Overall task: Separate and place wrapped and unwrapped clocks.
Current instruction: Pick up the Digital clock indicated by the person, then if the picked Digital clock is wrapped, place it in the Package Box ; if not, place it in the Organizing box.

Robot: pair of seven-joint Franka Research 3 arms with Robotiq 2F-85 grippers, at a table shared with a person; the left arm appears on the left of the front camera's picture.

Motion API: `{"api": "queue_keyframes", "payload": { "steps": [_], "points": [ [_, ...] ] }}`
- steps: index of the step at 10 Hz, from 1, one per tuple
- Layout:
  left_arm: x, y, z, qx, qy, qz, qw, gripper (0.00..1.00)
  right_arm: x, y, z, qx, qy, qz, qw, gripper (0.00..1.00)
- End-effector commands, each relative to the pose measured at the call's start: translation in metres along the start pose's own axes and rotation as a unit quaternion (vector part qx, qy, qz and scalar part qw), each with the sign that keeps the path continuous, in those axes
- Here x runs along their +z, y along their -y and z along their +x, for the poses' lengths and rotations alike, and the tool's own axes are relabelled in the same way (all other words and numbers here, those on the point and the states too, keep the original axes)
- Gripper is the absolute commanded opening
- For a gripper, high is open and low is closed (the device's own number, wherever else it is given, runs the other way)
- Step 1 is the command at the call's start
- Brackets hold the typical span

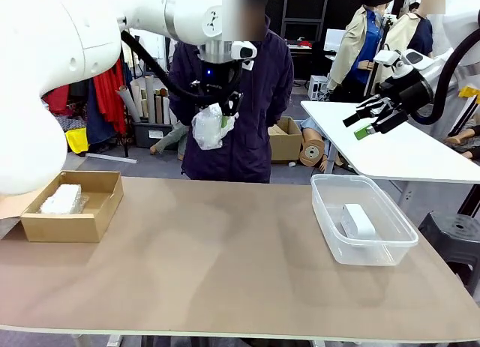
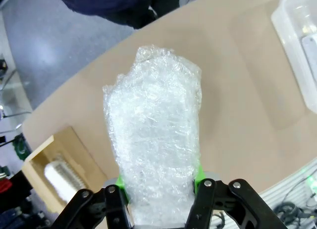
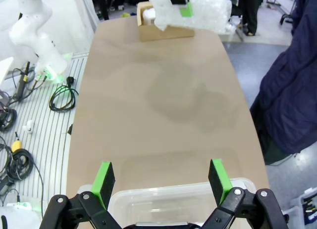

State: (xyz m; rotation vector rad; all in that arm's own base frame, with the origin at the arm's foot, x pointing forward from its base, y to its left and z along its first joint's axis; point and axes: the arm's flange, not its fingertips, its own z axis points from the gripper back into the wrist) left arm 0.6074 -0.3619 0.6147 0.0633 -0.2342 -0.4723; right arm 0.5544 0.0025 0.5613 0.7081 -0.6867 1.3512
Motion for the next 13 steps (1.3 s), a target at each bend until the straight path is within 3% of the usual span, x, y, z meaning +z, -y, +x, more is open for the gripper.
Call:
{"api": "queue_keyframes", "payload": {
  "steps": [1,3,4,13],
  "points": [
    [0.021,0.001,0.025,-0.011,-0.002,0.032,0.999,0.0,0.001,-0.001,0.002,0.003,0.0,-0.001,1.0,1.0],
    [0.021,0.005,0.019,-0.024,0.004,0.03,0.999,0.0,0.001,-0.001,0.002,0.003,0.0,-0.001,1.0,1.0],
    [0.014,0.005,0.0,-0.007,0.002,0.016,1.0,0.0,0.001,-0.001,0.002,0.003,0.0,-0.001,1.0,1.0],
    [0.014,0.005,0.0,-0.007,0.002,0.016,1.0,0.0,0.001,-0.001,0.002,0.003,0.0,-0.001,1.0,1.0]
  ]
}}
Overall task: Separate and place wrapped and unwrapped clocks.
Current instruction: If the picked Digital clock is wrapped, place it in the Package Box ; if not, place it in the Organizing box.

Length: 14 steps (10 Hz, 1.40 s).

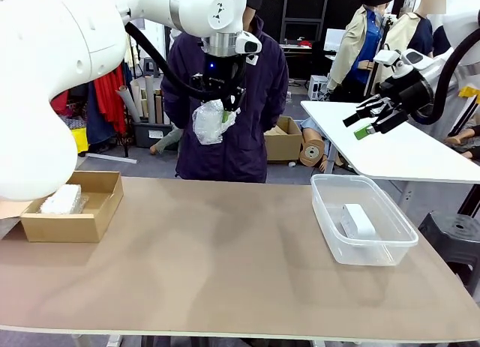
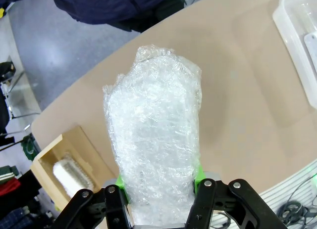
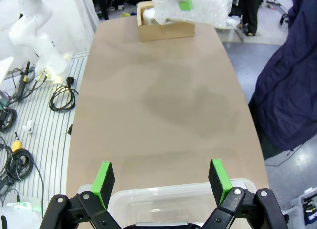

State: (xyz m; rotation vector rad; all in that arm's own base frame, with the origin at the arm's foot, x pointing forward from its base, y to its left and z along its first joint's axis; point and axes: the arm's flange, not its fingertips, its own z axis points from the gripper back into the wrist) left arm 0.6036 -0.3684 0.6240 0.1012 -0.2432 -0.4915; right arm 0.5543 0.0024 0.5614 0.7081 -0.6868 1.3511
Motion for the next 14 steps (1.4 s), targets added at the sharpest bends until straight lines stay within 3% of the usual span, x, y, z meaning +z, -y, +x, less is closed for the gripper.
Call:
{"api": "queue_keyframes", "payload": {
  "steps": [1,9,12,14],
  "points": [
    [0.004,-0.002,-0.002,0.005,0.001,-0.002,1.0,0.0,0.001,-0.001,0.002,0.003,0.0,-0.001,1.0,1.0],
    [0.0,0.0,0.0,0.0,0.0,0.0,1.0,0.0,0.001,-0.001,0.002,0.003,0.0,-0.001,1.0,1.0],
    [0.036,0.017,-0.028,-0.008,-0.053,-0.029,0.998,0.0,0.001,-0.001,0.002,0.003,0.0,-0.001,1.0,1.0],
    [0.061,0.019,-0.052,-0.008,-0.054,-0.026,0.998,0.0,0.001,-0.001,0.002,0.003,0.0,-0.001,1.0,1.0]
  ]
}}
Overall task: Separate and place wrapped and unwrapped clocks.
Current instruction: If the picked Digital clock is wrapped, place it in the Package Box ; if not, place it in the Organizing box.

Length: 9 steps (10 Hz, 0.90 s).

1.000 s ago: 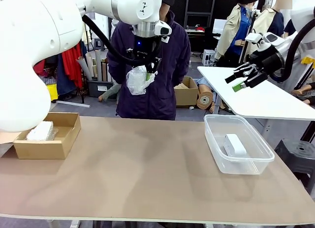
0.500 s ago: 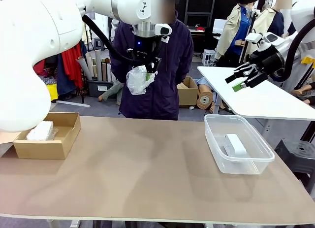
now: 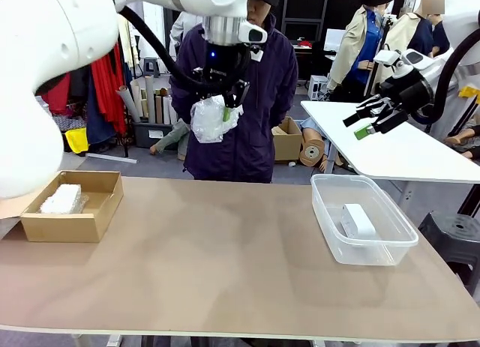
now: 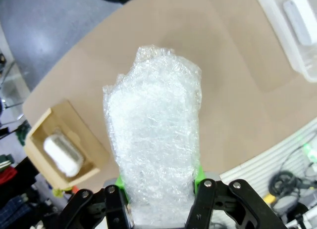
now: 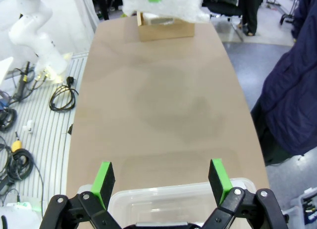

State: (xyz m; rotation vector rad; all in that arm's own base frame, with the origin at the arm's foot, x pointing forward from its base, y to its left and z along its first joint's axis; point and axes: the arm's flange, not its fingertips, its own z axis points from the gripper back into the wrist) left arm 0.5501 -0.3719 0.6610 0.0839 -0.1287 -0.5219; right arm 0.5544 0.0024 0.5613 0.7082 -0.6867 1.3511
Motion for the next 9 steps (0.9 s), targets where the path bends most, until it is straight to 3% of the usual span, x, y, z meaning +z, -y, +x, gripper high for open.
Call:
{"api": "queue_keyframes", "payload": {
  "steps": [1,5,9],
  "points": [
    [0.019,-0.004,-0.031,0.019,-0.007,0.01,1.0,0.0,0.001,-0.001,0.002,0.003,0.0,-0.001,1.0,1.0],
    [0.028,-0.032,-0.106,0.058,-0.021,0.012,0.998,0.0,0.001,-0.001,0.002,0.003,0.0,-0.001,1.0,1.0],
    [0.021,-0.071,-0.168,0.097,0.002,0.041,0.994,0.0,0.001,-0.001,0.002,0.003,0.0,-0.001,1.0,1.0]
  ]
}}
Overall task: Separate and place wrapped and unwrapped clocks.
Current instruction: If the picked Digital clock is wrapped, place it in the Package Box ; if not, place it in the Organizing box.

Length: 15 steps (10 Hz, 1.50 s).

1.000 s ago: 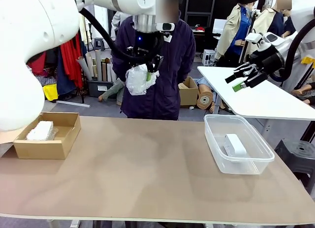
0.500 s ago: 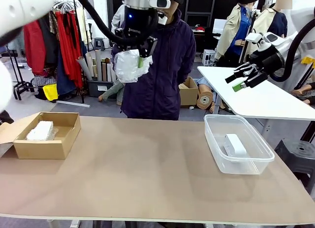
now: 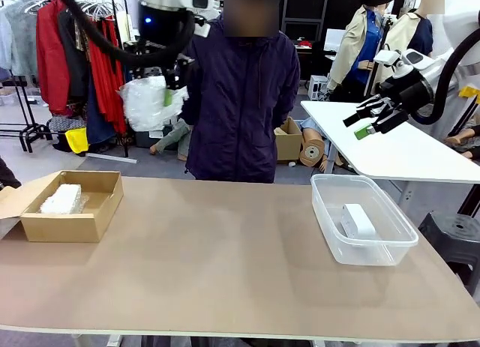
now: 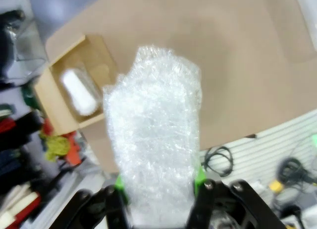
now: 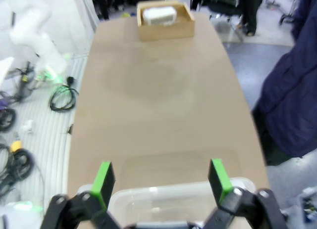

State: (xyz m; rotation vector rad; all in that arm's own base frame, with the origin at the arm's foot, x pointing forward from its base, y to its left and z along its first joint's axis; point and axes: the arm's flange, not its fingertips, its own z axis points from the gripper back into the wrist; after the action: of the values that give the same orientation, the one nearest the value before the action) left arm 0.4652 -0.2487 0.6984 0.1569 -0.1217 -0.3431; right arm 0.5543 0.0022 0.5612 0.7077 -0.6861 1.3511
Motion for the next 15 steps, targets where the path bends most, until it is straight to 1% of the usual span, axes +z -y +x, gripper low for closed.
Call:
{"api": "queue_keyframes", "payload": {
  "steps": [1,2,3,4,5,6,7,11,12,13,14,15],
  "points": [
    [-0.034,-0.018,-0.047,0.021,0.024,-0.002,0.999,0.0,0.001,-0.001,0.002,0.003,0.0,-0.001,1.0,1.0],
    [-0.045,-0.022,-0.061,0.032,0.034,-0.001,0.999,0.0,0.001,-0.001,0.002,0.003,0.0,-0.001,1.0,1.0],
    [-0.053,-0.028,-0.067,0.037,0.039,0.006,0.999,0.0,0.001,-0.001,0.002,0.003,0.0,-0.001,1.0,1.0],
    [-0.06,-0.037,-0.073,0.048,0.055,0.016,0.997,0.0,0.001,-0.001,0.002,0.003,0.0,-0.001,1.0,1.0],
    [-0.062,-0.036,-0.072,0.065,0.069,0.023,0.995,0.0,0.001,-0.001,0.002,0.003,0.0,-0.001,1.0,1.0],
    [-0.057,-0.034,-0.061,0.068,0.074,0.026,0.995,0.0,0.001,-0.001,0.002,0.003,0.0,-0.001,1.0,1.0],
    [-0.057,-0.037,-0.063,0.046,0.042,0.016,0.998,0.0,0.001,-0.001,0.002,0.003,0.0,-0.001,1.0,1.0],
    [-0.057,-0.037,-0.063,0.046,0.042,0.016,0.998,0.0,0.001,-0.001,0.002,0.003,0.0,-0.001,1.0,1.0],
    [-0.063,-0.034,-0.064,0.047,0.044,0.019,0.998,0.0,0.001,-0.001,0.002,0.003,0.0,-0.001,1.0,1.0],
    [-0.089,-0.044,-0.061,0.037,0.04,0.005,0.998,0.0,0.001,-0.001,0.002,0.003,0.0,-0.001,1.0,1.0],
    [-0.108,-0.061,-0.063,0.052,0.046,0.03,0.997,0.0,0.001,-0.001,0.002,0.003,0.0,-0.001,1.0,1.0],
    [-0.124,-0.07,-0.068,0.071,0.033,0.04,0.996,0.0,0.001,-0.001,0.002,0.003,0.0,-0.001,1.0,1.0]
  ]
}}
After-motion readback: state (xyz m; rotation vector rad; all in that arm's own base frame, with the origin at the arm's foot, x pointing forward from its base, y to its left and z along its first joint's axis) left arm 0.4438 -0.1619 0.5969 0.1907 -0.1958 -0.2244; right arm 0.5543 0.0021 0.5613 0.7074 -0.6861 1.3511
